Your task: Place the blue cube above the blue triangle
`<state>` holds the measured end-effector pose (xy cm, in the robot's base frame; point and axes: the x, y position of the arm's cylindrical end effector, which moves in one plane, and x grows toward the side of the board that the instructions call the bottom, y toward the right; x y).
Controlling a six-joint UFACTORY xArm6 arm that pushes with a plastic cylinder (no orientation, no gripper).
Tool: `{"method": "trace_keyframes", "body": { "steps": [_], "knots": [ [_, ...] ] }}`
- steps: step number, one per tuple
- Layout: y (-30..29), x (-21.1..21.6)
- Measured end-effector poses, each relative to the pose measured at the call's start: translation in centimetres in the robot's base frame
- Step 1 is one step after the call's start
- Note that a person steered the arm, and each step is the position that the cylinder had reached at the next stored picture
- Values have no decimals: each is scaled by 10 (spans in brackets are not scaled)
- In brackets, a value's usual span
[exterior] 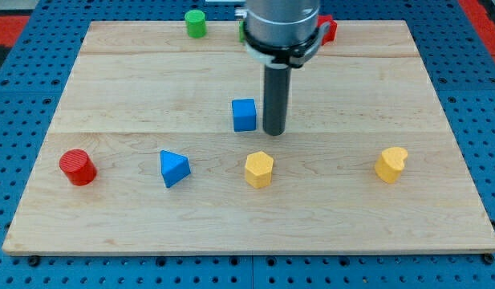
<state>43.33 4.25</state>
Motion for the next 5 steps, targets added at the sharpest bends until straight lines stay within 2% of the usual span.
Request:
{"method": "trace_keyframes", "body": {
  "steps": [1, 4, 5],
  "knots": [
    [2, -21],
    [-146, -19],
    [-176, -19]
  ]
}}
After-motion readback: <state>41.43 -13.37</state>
